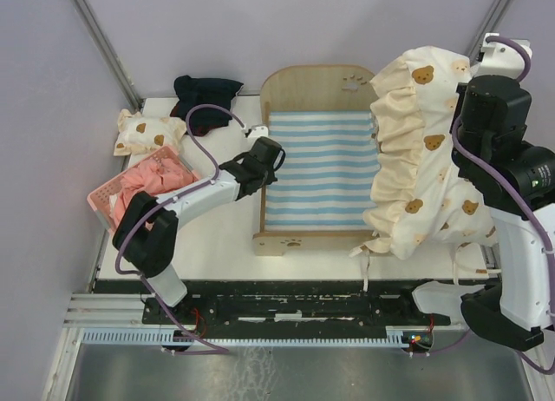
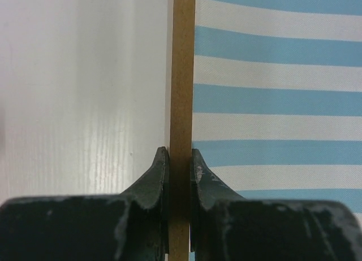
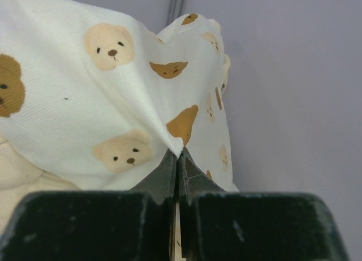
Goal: Set up the pet bed
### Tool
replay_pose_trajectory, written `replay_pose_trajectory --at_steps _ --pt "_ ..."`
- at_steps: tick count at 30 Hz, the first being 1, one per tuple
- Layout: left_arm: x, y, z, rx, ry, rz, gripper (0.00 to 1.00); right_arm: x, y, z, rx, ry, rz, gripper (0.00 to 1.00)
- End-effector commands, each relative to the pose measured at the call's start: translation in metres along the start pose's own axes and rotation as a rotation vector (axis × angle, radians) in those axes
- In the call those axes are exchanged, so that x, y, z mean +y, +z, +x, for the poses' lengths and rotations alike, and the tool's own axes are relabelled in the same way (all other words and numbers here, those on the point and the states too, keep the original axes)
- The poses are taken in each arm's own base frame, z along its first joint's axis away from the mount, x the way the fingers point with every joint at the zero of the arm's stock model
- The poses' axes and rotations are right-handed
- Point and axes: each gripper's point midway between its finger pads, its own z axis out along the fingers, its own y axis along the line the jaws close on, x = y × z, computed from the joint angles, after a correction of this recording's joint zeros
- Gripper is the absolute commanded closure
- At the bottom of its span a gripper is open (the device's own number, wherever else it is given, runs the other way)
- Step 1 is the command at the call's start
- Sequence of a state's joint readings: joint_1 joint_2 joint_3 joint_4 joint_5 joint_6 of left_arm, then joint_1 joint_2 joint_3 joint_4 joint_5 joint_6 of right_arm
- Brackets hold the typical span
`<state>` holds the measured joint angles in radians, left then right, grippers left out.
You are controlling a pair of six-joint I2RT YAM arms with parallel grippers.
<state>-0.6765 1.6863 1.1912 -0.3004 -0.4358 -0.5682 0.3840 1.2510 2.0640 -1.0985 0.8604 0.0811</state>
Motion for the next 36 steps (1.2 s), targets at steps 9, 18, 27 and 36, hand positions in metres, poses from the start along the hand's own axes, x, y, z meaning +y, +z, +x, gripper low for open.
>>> replay_pose_trajectory --at_steps 9,18,27,36 --pt "0.005 -0.046 -0.083 -0.199 -0.231 0.076 0.50 0.052 -0.012 -0.004 -0.020 0.194 -0.288 0.98" --pt "-0.073 -0.167 -0.112 -0.312 -0.194 0.760 0.24 0.080 -0.023 -0.007 -0.059 0.336 -0.445 0.98" --pt "-0.128 -0.217 -0.061 -0.241 -0.246 1.106 0.20 0.092 -0.035 -0.021 -0.108 0.516 -0.542 0.98" --pt "-0.167 -0.244 -0.016 -0.148 -0.235 1.274 0.20 0.101 -0.032 -0.025 -0.101 0.587 -0.558 0.98"
